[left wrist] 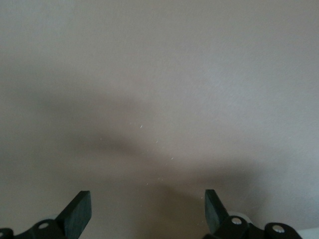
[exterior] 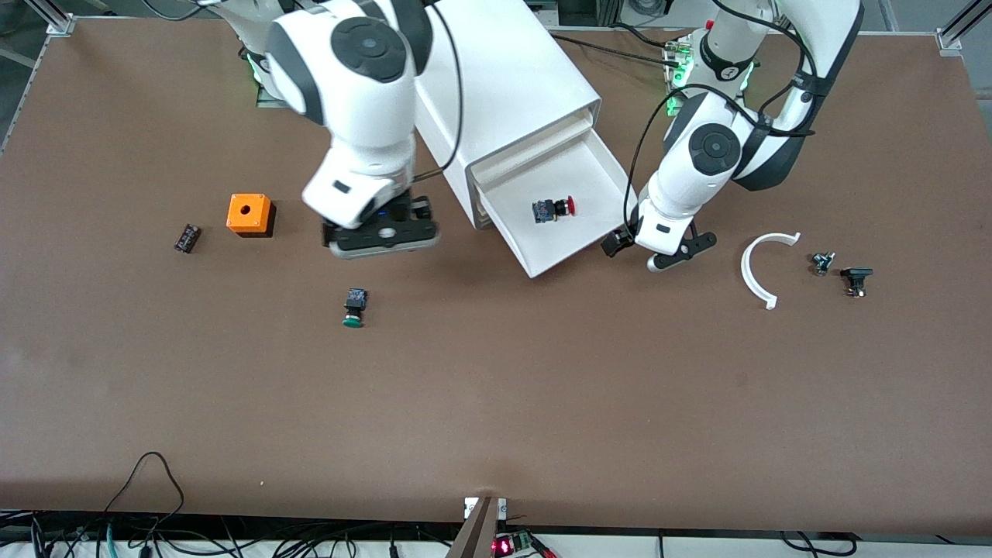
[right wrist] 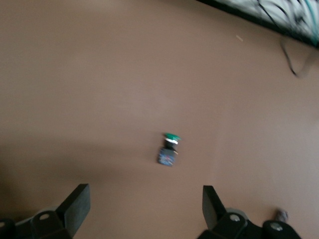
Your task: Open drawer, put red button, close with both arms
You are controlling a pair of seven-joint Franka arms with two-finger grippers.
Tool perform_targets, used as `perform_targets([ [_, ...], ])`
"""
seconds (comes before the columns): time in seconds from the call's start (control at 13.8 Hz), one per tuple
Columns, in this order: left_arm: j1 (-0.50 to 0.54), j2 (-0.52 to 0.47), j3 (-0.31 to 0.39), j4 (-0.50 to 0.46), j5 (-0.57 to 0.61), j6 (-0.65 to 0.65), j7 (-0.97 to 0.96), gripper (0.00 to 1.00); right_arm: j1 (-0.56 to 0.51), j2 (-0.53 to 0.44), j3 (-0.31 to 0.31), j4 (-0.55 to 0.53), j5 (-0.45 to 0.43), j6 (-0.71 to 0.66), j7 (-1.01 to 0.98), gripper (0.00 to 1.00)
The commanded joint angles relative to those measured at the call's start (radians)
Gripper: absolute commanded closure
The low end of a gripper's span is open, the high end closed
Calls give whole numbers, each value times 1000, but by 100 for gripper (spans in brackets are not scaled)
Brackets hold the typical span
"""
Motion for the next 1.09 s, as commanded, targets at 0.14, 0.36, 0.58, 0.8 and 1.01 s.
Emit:
perform_targets([
  [0.14,-49,-23,-106,-48,-8,-30,-57,0,-279,-146,13,-126,184,-36,53,0],
  [0.36,-132,-43,-166,-51,-8,-65,-57,0,-426,-177,13,-140,191,-43,29,0],
  [0.58,-161,-43,-188,-55,-8,-85,-57,0,-524,-235,5,-203,207,-43,-181,0],
  [0.8,-144,-44,-185,-42,-5,-73,-56,0,-535,-305,-93,-273,271,-48,-353,0],
  [1.01,-31,-63,-151,15,10,-61,-27,0,-537,-429,-99,-414,271,-28,-364,0],
])
